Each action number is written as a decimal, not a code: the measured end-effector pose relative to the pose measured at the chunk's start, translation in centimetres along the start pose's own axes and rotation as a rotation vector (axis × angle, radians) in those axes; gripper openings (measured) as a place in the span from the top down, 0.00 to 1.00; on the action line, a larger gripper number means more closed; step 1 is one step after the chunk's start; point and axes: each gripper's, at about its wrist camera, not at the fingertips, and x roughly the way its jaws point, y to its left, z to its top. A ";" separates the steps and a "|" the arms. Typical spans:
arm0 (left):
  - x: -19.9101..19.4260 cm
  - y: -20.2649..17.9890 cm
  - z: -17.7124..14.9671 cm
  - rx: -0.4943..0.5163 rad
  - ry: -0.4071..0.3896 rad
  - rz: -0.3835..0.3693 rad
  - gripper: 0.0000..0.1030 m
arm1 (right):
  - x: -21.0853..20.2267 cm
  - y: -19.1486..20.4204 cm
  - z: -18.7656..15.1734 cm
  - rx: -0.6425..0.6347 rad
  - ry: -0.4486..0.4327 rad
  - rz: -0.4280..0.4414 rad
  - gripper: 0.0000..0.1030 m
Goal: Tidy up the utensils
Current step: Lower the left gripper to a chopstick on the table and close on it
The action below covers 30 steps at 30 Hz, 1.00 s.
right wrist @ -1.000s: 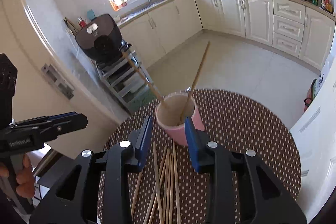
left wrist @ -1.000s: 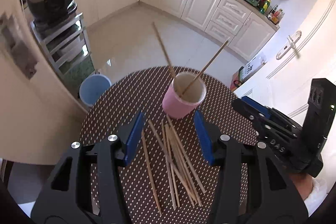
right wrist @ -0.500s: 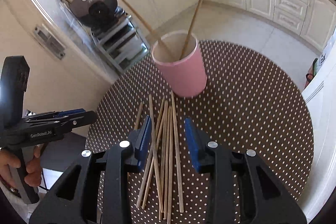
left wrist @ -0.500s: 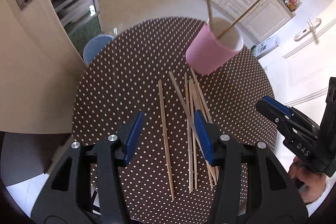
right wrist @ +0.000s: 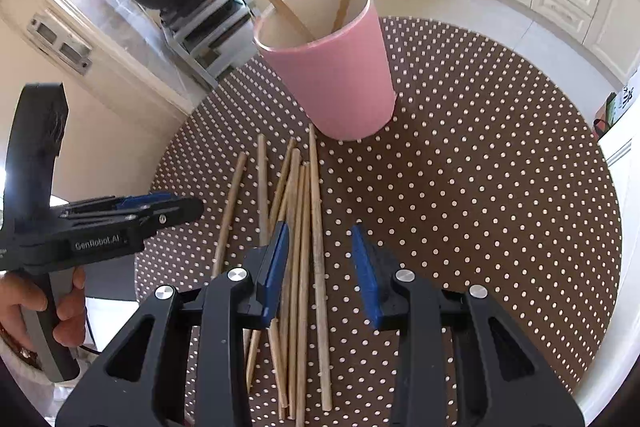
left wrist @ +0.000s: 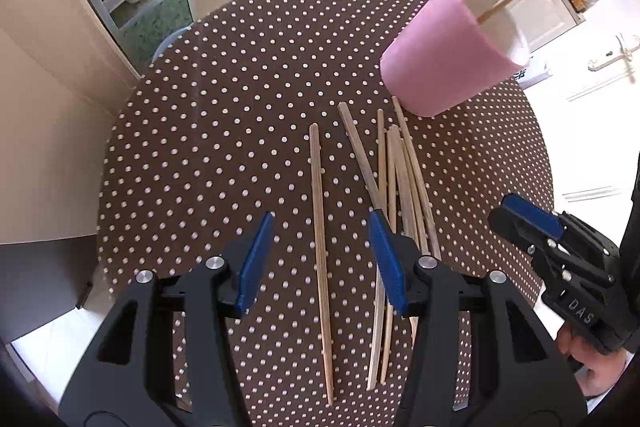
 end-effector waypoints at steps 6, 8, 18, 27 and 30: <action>3.2 -0.2 1.7 -0.020 0.052 0.000 0.65 | 2.7 -0.7 0.7 0.009 0.070 0.010 0.70; 3.9 -0.2 2.2 -0.026 0.059 0.003 0.65 | 3.7 -0.6 1.1 0.000 0.094 0.015 0.70; 4.9 -0.4 3.1 -0.027 0.062 0.006 0.67 | 7.7 0.9 2.8 -0.072 0.148 -0.056 0.72; 5.5 0.3 4.0 -0.025 0.056 0.021 0.69 | 9.5 3.0 4.4 -0.135 0.157 -0.113 0.75; 5.7 0.0 4.4 -0.020 0.063 0.037 0.69 | 10.1 3.5 5.1 -0.138 0.158 -0.132 0.75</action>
